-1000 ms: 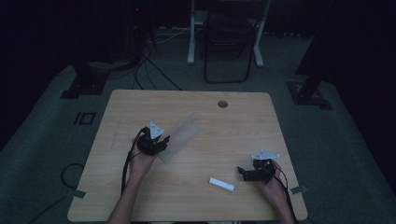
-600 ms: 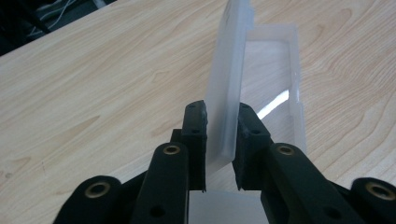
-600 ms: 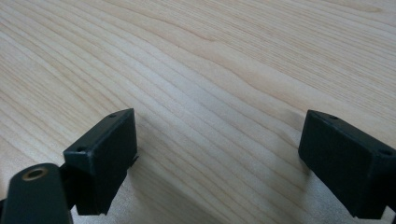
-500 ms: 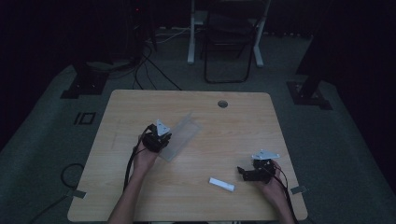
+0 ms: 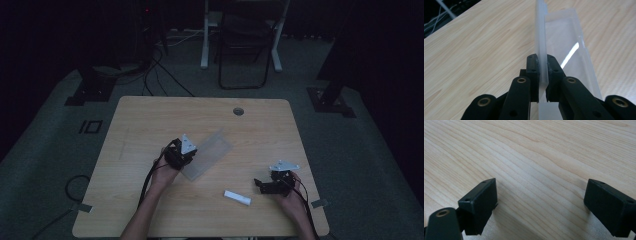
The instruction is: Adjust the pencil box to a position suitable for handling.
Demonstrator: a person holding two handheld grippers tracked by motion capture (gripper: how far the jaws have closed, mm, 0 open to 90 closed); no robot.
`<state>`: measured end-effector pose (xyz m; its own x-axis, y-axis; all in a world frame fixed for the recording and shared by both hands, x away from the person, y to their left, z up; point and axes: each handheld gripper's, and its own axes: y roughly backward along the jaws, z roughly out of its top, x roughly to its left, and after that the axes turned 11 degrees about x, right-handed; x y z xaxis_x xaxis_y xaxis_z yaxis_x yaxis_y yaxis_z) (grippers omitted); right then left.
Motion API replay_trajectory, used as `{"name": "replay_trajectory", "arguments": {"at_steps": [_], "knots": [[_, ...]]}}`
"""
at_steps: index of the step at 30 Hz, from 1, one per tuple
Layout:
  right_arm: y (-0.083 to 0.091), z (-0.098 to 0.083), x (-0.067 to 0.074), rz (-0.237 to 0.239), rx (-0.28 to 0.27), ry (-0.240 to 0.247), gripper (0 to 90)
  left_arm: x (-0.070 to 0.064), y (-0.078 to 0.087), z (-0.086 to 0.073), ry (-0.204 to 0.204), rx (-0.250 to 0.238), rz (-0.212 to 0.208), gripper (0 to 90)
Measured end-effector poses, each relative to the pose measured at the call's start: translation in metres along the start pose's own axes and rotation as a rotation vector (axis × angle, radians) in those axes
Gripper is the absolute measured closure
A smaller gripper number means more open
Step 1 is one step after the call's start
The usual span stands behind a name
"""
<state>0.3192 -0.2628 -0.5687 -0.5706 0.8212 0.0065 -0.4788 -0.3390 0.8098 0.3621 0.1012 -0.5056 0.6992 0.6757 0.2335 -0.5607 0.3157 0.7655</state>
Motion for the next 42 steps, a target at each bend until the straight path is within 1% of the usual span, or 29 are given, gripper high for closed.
{"name": "replay_trajectory", "arguments": {"at_steps": [3, 6, 7, 8, 10, 12, 14, 19, 21, 23, 27, 30, 32, 33, 35, 38, 40, 41, 42], "knots": [[0.0, 0.0, 0.0, 0.0, 0.0, 0.0, 11.4, -0.003, -0.002, 0.002, -0.006, -0.001, 0.0, 82.1], [0.0, 0.0, 0.0, 0.0, 0.0, 0.0, 11.4, -0.002, -0.003, 0.003, -0.004, -0.002, 0.005, 79.2], [0.0, 0.0, 0.0, 0.0, 0.0, 0.0, 11.4, 0.0, -0.002, 0.002, 0.01, -0.008, 0.012, 79.2], [0.0, 0.0, 0.0, 0.0, 0.0, 0.0, 11.4, 0.001, -0.001, 0.002, 0.017, -0.012, 0.013, 77.4], [0.0, 0.0, 0.0, 0.0, 0.0, 0.0, 11.4, 0.003, 0.0, 0.001, 0.02, -0.014, 0.021, 76.3], [0.0, 0.0, 0.0, 0.0, 0.0, 0.0, 11.4, 0.004, 0.001, 0.0, 0.017, -0.014, 0.018, 75.6], [0.0, 0.0, 0.0, 0.0, 0.0, 0.0, 11.4, 0.004, 0.002, 0.0, 0.021, -0.018, 0.018, 75.6], [0.0, 0.0, 0.0, 0.0, 0.0, 0.0, 11.4, 0.002, 0.003, 0.0, 0.012, -0.018, 0.017, 77.1], [0.0, 0.0, 0.0, 0.0, 0.0, 0.0, 11.4, 0.002, 0.003, 0.001, 0.015, -0.022, 0.017, 76.7], [0.0, 0.0, 0.0, 0.0, 0.0, 0.0, 11.4, 0.001, 0.004, 0.001, 0.016, -0.024, 0.024, 73.0], [0.0, 0.0, 0.0, 0.0, 0.0, 0.0, 11.4, 0.002, 0.008, -0.001, 0.024, -0.031, 0.034, 68.6], [0.0, 0.0, 0.0, 0.0, 0.0, 0.0, 11.4, 0.002, 0.015, -0.006, 0.034, -0.043, 0.034, 64.8], [0.0, 0.0, 0.0, 0.0, 0.0, 0.001, 11.4, 0.001, 0.02, -0.008, 0.04, -0.052, 0.042, 61.0], [0.0, 0.0, 0.0, 0.0, 0.0, 0.001, 11.4, 0.0, 0.023, -0.009, 0.048, -0.061, 0.039, 60.0], [0.0, 0.0, 0.0, 0.0, 0.0, 0.001, 11.4, -0.001, 0.03, -0.011, 0.047, -0.073, 0.034, 57.9], [0.0, 0.0, 0.0, 0.0, 0.0, 0.0, 11.4, -0.005, 0.04, -0.012, 0.052, -0.091, 0.012, 56.9], [0.0, 0.0, 0.0, 0.0, 0.0, 0.0, 11.4, -0.009, 0.044, -0.012, 0.053, -0.101, -0.024, 55.4], [0.0, 0.0, 0.0, 0.0, 0.0, 0.0, 11.4, -0.011, 0.046, -0.012, 0.043, -0.098, -0.035, 54.5], [0.0, 0.0, 0.0, 0.0, 0.0, 0.0, 11.4, -0.013, 0.048, -0.011, 0.042, -0.104, -0.046, 54.0]]}}
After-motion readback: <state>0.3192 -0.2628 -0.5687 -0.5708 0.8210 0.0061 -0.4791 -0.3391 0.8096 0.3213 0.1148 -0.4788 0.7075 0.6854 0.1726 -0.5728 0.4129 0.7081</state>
